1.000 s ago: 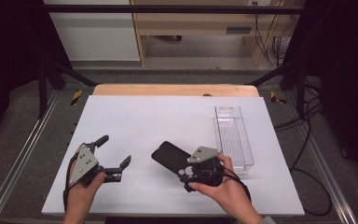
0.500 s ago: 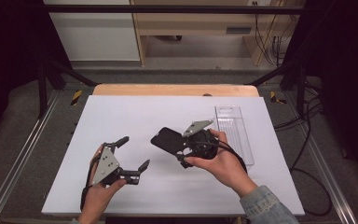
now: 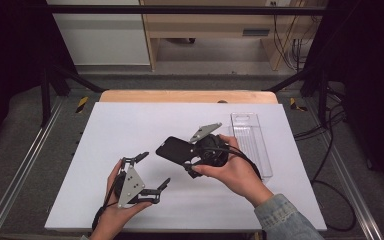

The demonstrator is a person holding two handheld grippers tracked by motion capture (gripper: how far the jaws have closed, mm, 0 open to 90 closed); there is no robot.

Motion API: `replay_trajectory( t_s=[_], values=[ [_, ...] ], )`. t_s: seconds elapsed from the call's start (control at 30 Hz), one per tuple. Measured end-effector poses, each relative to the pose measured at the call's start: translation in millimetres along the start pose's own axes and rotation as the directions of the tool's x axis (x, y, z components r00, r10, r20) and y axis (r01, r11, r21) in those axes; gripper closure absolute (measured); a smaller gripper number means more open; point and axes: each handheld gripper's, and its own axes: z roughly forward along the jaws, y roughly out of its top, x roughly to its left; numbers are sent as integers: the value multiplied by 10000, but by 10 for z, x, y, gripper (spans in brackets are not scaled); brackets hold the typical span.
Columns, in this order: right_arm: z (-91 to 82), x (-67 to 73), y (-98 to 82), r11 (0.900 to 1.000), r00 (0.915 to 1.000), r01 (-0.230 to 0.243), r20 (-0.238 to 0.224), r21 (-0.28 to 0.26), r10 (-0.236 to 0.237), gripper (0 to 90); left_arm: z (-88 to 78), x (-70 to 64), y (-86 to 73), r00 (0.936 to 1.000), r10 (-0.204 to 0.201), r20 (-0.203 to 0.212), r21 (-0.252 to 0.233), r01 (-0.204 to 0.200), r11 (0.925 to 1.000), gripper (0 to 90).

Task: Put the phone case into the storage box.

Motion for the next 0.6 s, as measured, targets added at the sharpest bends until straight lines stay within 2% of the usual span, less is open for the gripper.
replay_trajectory(
  t_s=[0.2, 0.4, 0.53, 0.6],
  values=[
    [-16, 43, 66, 10000, 9999, -29, -136, 19, 29, 171, 0, -28, 10, 9993, 334, -193, 21, -334, 9994, 62],
    [42, 113, 102, 9998, 9994, 116, -321, 162, -111, 171, -10, -34, 16, 9967, 698, -413, 88, -695, 9975, 86],
    [52, 158, 129, 9997, 9990, 153, -417, 181, -146, 170, -15, -58, 31, 9925, 1037, -650, 150, -1029, 9946, 103],
    [62, 182, 141, 9995, 9986, 238, -476, 220, -228, 171, -13, -66, 32, 9910, 1179, -629, 186, -1169, 9930, 132]
  ],
)
